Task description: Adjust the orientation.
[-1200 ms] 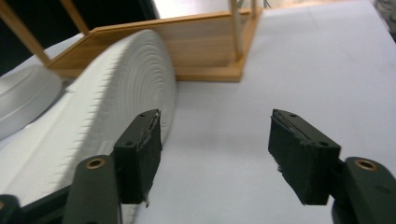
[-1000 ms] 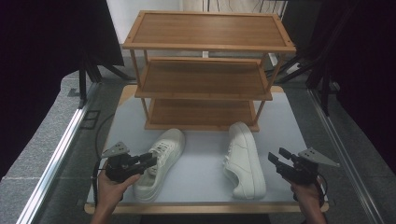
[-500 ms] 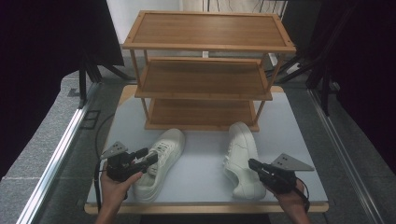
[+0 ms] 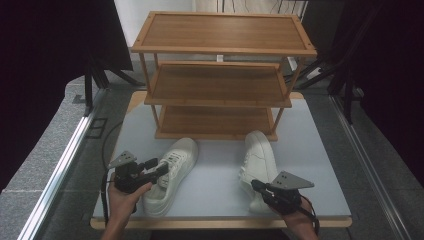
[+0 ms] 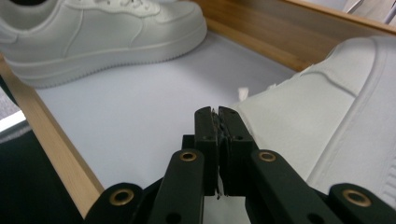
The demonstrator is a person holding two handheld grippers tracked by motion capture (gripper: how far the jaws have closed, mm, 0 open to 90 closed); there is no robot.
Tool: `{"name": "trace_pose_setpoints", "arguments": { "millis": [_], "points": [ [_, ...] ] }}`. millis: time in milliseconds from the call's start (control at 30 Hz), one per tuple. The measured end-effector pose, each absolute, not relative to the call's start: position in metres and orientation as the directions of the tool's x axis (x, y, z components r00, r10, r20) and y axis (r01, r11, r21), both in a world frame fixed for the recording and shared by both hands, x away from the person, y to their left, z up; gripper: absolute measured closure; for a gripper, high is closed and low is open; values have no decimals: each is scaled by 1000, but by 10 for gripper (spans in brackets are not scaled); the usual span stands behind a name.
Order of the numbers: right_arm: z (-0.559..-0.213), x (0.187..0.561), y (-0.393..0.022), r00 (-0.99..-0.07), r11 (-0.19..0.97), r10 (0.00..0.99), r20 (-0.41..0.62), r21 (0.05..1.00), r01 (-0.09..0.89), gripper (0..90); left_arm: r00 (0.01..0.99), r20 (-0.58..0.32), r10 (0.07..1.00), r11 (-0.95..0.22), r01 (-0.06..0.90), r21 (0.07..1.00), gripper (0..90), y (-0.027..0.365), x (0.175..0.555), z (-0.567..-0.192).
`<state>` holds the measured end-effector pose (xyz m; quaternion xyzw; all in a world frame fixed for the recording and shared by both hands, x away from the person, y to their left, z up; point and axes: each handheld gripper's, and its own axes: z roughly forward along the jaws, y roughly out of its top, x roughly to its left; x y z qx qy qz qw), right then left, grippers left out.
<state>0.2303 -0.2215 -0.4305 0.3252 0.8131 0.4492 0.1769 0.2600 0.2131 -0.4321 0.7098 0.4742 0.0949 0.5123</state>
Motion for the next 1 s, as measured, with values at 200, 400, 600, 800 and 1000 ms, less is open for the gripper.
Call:
{"name": "trace_pose_setpoints", "arguments": {
  "millis": [200,400,600,800,1000],
  "points": [
    [-430,225,-222,-722,392,691,4,838,380,876,538,-351,766,-17,563,826,418,211,259,-425],
    [-432,221,-223,-721,411,693,-20,832,373,900,544,-344,765,-8,542,840,418,212,261,-416],
    [-428,216,-227,-682,416,729,-57,828,375,900,556,-356,751,6,534,846,419,214,265,-411],
    [-426,215,-232,-660,397,750,-47,831,391,900,561,-360,745,11,530,848,419,217,267,-409],
    [-419,215,-246,-631,362,775,-29,839,407,900,549,-365,752,24,530,847,422,221,267,-407]
  ]
}}
